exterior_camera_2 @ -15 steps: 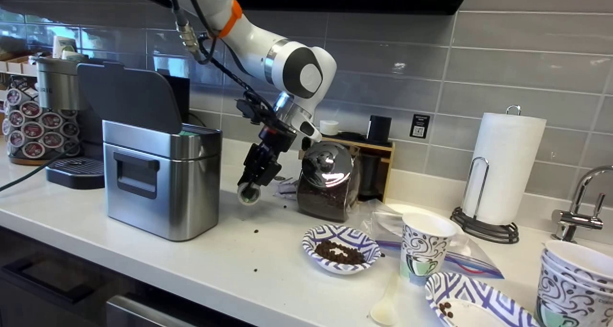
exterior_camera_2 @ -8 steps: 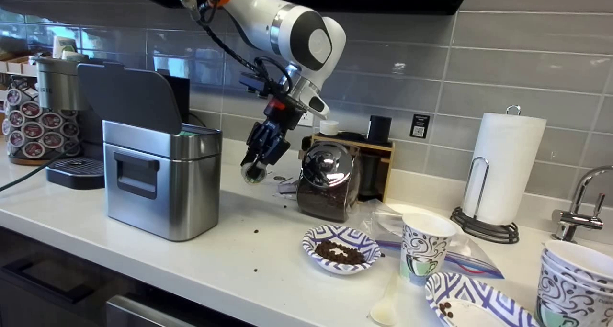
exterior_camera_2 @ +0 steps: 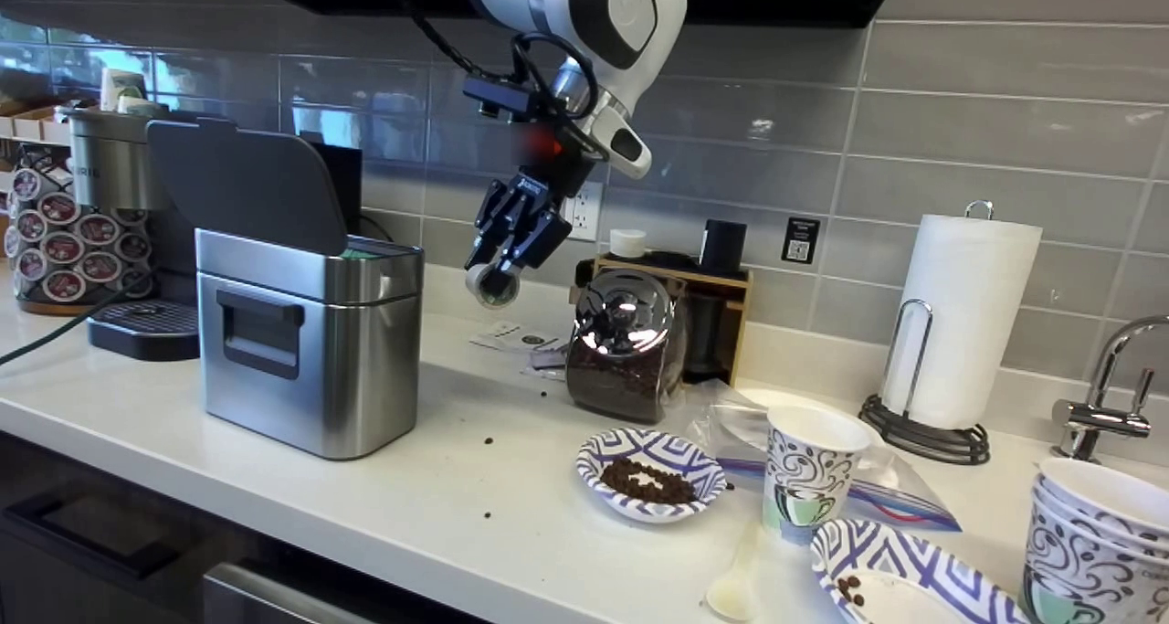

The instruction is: Put the white container in the silver bin and close the silver bin

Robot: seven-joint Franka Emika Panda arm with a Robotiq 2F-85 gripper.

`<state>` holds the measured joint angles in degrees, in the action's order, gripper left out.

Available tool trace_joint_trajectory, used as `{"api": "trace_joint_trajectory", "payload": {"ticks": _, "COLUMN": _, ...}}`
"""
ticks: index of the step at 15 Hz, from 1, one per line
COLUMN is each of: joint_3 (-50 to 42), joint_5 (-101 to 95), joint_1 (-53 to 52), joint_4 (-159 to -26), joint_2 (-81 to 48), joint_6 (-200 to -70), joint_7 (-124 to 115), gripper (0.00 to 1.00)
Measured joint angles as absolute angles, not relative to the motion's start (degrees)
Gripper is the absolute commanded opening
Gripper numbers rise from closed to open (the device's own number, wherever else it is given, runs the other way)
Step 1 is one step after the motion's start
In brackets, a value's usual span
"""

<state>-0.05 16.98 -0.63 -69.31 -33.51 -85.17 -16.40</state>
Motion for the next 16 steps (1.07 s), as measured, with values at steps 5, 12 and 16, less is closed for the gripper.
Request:
{"api": "trace_joint_trajectory", "payload": {"ticks": 5, "joint_3": 1.4, "joint_5": 23.0, "joint_1": 1.3, "joint_4": -70.9, "joint_2": -30.9, "joint_6": -84.0, "joint_7": -11.7, "gripper": 0.24}}
{"api": "trace_joint_trajectory", "payload": {"ticks": 12, "joint_3": 4.2, "joint_5": 31.8, "joint_1": 3.5, "joint_4": -71.0, "joint_2": -30.7, "joint_6": -75.3, "joint_7": -4.0, "gripper": 0.24}}
{"api": "trace_joint_trajectory", "payload": {"ticks": 16, "joint_3": 4.5, "joint_5": 34.9, "joint_1": 3.6, "joint_4": -71.0, "joint_2": -30.9, "joint_6": -73.8, "joint_7": -2.5, "gripper": 0.24}}
